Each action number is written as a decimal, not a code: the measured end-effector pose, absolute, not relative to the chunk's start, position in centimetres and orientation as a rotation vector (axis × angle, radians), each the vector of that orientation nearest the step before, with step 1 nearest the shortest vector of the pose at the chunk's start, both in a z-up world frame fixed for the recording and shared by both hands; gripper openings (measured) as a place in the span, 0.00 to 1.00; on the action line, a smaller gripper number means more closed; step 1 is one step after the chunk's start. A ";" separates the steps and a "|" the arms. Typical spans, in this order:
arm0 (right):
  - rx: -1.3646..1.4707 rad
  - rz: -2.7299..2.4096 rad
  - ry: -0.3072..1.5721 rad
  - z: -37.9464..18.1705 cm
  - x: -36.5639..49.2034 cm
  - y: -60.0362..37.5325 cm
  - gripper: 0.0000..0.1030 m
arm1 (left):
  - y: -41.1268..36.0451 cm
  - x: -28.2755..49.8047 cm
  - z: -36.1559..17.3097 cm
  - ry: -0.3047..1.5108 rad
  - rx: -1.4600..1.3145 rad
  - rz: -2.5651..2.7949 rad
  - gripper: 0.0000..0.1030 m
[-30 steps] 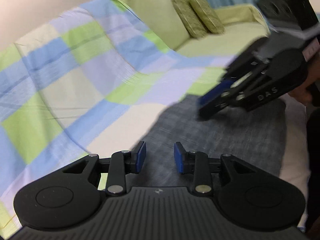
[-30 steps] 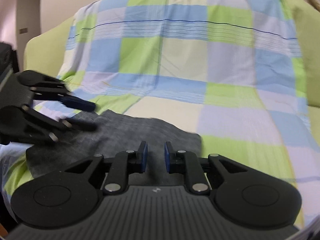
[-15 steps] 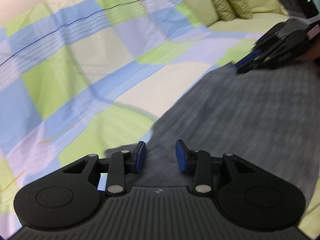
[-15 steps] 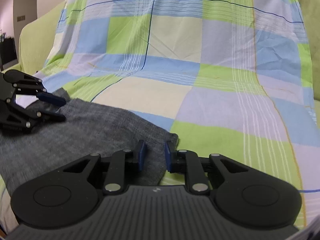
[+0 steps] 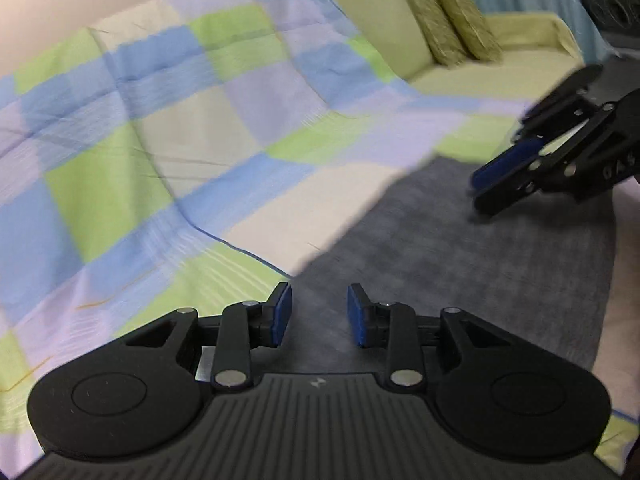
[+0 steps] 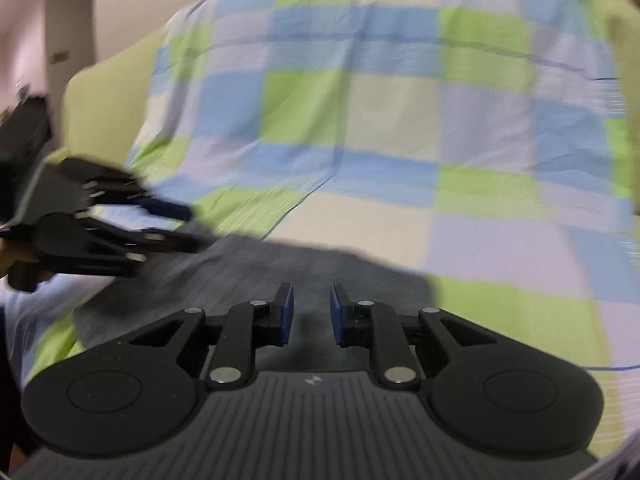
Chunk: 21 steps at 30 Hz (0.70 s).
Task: Fold clothes
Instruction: 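Fold the held shirt end over onto the shirt body with the right gripper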
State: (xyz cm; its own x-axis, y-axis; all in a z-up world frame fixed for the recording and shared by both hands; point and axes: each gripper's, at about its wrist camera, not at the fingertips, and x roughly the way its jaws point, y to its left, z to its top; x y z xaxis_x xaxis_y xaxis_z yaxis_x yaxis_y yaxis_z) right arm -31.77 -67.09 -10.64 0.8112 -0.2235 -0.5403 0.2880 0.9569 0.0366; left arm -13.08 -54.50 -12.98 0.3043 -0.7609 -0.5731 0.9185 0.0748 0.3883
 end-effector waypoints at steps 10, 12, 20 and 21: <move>0.136 -0.356 0.569 -12.5 -35.5 -70.2 0.00 | -49.4 -9.5 -13.9 0.269 0.846 -1.111 0.38; 0.153 -0.378 0.576 -12.6 -35.9 -70.6 0.00 | -49.4 -9.5 -13.5 0.272 0.843 -1.105 0.38; 0.182 -0.418 0.488 -9.4 -37.0 -69.6 0.03 | -51.5 -13.4 -9.6 0.187 0.780 -1.196 0.36; 0.191 -0.404 0.461 -9.1 -36.5 -69.4 0.03 | -52.2 -14.0 -9.5 0.181 0.776 -1.220 0.36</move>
